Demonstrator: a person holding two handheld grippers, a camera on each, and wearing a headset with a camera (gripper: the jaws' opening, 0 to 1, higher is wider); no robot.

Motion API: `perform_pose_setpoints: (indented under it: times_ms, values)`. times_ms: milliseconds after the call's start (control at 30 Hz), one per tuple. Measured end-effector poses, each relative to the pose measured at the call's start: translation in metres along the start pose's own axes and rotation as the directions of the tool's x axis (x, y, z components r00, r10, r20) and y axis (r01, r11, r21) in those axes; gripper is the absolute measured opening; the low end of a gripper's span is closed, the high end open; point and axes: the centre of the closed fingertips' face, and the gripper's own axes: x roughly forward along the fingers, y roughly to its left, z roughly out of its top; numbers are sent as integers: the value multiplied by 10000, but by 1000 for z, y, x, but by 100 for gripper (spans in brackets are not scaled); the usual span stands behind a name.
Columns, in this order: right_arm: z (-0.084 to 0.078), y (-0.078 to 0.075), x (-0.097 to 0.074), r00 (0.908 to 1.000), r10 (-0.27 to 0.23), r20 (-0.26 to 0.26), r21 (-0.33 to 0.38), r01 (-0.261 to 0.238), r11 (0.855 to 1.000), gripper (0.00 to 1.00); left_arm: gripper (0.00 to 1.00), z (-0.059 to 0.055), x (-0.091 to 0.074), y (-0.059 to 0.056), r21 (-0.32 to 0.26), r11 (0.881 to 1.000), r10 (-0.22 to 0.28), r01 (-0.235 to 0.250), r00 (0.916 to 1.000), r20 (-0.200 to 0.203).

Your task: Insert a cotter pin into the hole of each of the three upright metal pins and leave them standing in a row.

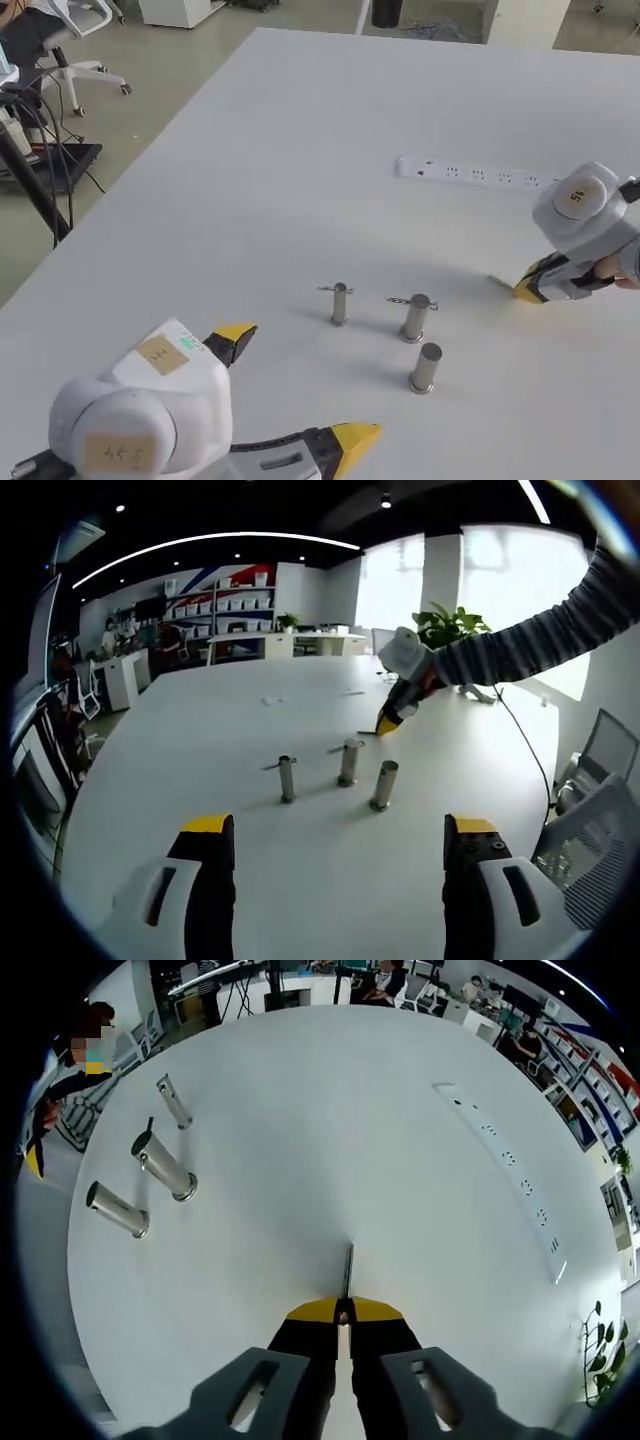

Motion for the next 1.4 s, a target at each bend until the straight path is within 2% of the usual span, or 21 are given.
perform_pose_setpoints:
  times_ms: [267, 367, 400, 500, 533, 667, 733, 767, 800, 833, 867, 900, 933, 1000, 1067, 1100, 1133, 1200, 1267, 1400]
  values:
    - [0, 0, -1, 9994, -337, -3, -52, 337, 9994, 0, 81, 4, 2, -3, 89, 9999, -96, 96, 10000, -23]
    - [7, 0, -5, 9970, -554, 549, 79, 550, 9985, 0, 79, 6, -1, -3, 112, 9999, -126, 126, 9999, -2]
    - [12, 0, -8, 9940, -670, 863, 56, 668, 9978, 0, 79, 7, -2, -3, 145, 9998, -122, 122, 9999, 7]
    - [21, -3, -20, 9856, -1092, 1289, 104, 1088, 9940, 0, 77, 9, -5, -3, 137, 9998, -127, 126, 9999, 38]
    - [27, -2, -24, 9799, -1208, 1586, 114, 1205, 9926, 0, 75, 10, -5, -4, 119, 9998, -149, 149, 9999, 29]
    - [40, 3, -41, 9654, -1495, 2137, 23, 1526, 9883, 0, 74, 12, -7, -8, 184, 9996, -223, 223, 9998, 11]
    - [50, 10, -52, 9532, -1523, 2612, 35, 1568, 9876, 0, 71, 15, -8, -10, 227, 9993, -312, 311, 9995, 42]
    - [60, 16, -58, 9392, -1459, 3107, 103, 1502, 9886, 0, 71, 17, -8, -11, 267, 9990, -360, 357, 9993, 83]
    - [64, 21, -62, 9340, -1428, 3275, 127, 1468, 9891, 0, 70, 19, -8, -12, 293, 9988, -399, 395, 9991, 110]
    - [65, 25, -66, 9332, -1449, 3290, 72, 1509, 9885, 0, 69, 19, -8, -13, 296, 9986, -439, 436, 9990, 105]
    - [69, 29, -69, 9253, -1487, 3487, 83, 1556, 9878, 0, 68, 20, -7, -14, 276, 9983, -511, 509, 9987, 67]
    - [77, 39, -75, 9133, -1367, 3837, 94, 1442, 9895, 0, 66, 20, -7, -16, 229, 9978, -624, 625, 9980, -16]
    - [79, 39, -75, 9093, -1360, 3934, 32, 1466, 9892, 0, 65, 22, -7, -18, 283, 9968, -753, 751, 9972, 38]
    - [86, 55, -83, 8984, -1266, 4204, -81, 1432, 9897, 0, 63, 25, -6, -21, 257, 9951, -957, 954, 9953, 120]
    - [91, 66, -89, 8919, -1223, 4353, -116, 1414, 9899, 0, 60, 28, -6, -28, -30, 9907, -1357, 1357, 9907, 71]
    - [93, 71, -91, 8878, -1209, 4440, -135, 1416, 9898, 0, 59, 31, -7, -28, -12, 9901, -1407, 1407, 9900, 128]
    - [98, 80, -95, 8769, -1133, 4671, -139, 1354, 9907, 0, 57, 33, -7, -29, 49, 9897, -1432, 1431, 9896, 143]
    - [102, 93, -100, 8692, -1011, 4840, -286, 1312, 9909, 0, 54, 35, -8, -31, 175, 9876, -1559, 1558, 9877, 66]
    - [105, 103, -102, 8672, -882, 4901, -554, 1320, 9897, 0, 52, 37, -8, -32, 212, 9861, -1650, 1649, 9863, 51]
    - [110, 125, -109, 8573, -560, 5117, -1121, 1312, 9850, 0, 46, 43, -8, -33, -56, 9822, -1874, 1875, 9822, 121]
